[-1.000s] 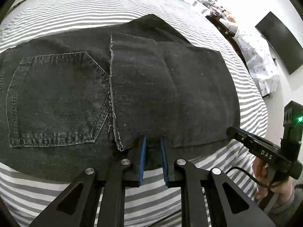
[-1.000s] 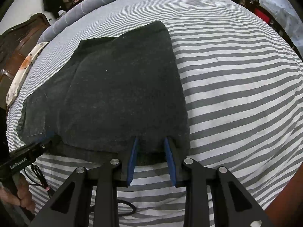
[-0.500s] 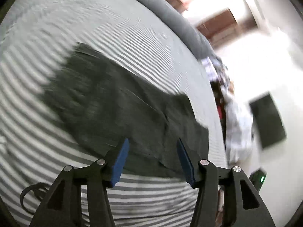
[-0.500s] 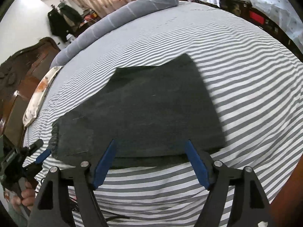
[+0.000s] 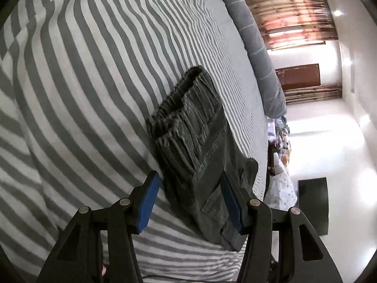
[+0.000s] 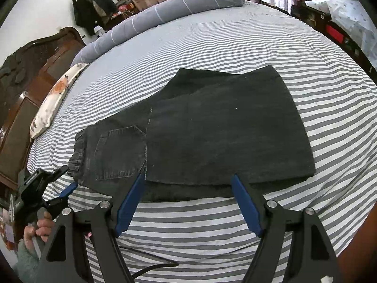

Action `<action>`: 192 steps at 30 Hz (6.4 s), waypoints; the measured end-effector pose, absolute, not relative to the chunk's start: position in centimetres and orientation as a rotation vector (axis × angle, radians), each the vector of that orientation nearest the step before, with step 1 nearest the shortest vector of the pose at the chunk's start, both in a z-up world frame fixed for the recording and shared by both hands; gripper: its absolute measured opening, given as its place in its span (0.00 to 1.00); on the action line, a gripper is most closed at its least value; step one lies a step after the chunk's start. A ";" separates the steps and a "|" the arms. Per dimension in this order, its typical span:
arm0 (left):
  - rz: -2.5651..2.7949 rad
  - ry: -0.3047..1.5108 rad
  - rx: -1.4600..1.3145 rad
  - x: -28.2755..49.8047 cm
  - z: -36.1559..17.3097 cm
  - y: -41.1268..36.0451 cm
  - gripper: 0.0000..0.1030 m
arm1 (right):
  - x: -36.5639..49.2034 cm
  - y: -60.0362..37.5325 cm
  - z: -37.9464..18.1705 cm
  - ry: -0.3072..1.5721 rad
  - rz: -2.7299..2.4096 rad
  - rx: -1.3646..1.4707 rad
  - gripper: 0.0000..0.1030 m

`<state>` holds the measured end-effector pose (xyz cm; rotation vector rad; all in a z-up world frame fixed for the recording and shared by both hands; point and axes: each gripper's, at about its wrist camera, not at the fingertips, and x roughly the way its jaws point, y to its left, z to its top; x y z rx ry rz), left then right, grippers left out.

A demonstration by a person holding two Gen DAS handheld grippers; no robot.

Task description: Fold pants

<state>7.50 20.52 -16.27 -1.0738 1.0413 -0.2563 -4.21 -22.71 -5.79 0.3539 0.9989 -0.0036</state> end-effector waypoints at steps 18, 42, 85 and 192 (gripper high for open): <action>-0.267 0.998 -1.110 12.0 -18.4 20.8 0.54 | -2.2 -22.5 -6.6 1.026 -0.060 0.341 0.72; -0.540 0.838 -0.583 9.8 1.0 4.7 0.19 | -6.8 -34.8 -6.2 0.878 -0.119 0.597 0.73; -0.667 1.079 -0.046 6.0 -3.2 -13.1 0.57 | -6.5 -41.5 -8.7 0.865 -0.085 0.645 0.68; -0.470 1.129 0.090 19.4 -10.1 -14.1 0.59 | 10.2 -42.4 -11.8 1.018 -0.022 0.476 0.66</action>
